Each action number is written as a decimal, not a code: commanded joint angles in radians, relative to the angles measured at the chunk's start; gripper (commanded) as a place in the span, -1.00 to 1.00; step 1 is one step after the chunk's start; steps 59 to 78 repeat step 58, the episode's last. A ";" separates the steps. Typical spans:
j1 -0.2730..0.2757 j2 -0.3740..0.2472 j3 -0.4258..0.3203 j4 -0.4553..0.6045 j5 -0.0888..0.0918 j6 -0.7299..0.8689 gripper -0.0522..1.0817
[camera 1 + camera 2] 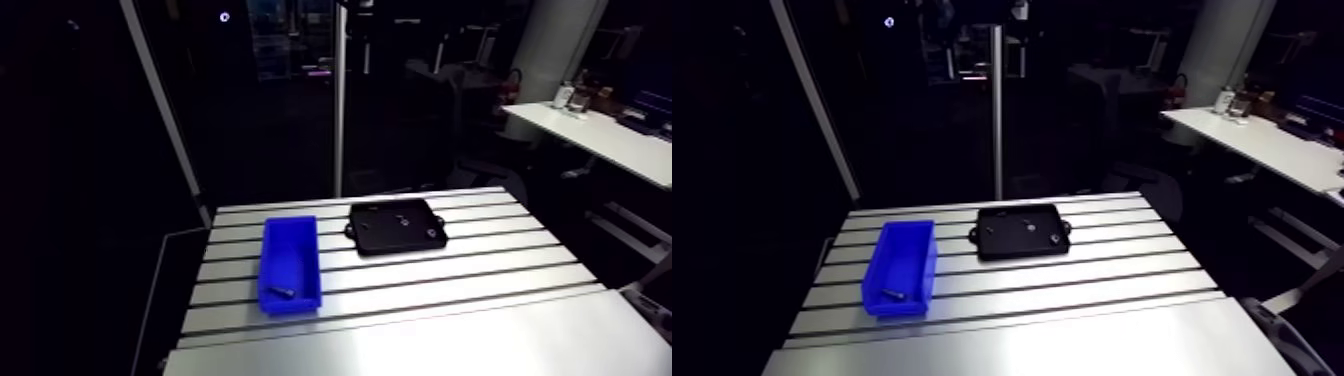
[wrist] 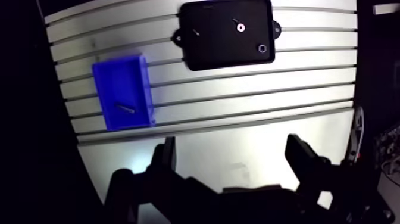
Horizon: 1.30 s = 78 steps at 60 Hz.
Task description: Pick up the M10 bolt from the tray and put it into the blue bin.
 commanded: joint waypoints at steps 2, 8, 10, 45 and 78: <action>-0.014 0.023 -0.018 0.018 0.002 0.025 -0.90; -0.004 0.023 -0.013 0.016 0.002 0.025 -0.90; 0.002 0.023 -0.010 0.015 0.002 0.025 -0.90; 0.008 0.008 0.006 0.012 0.004 0.029 -0.90; 0.008 0.006 0.008 0.010 0.004 0.029 -0.90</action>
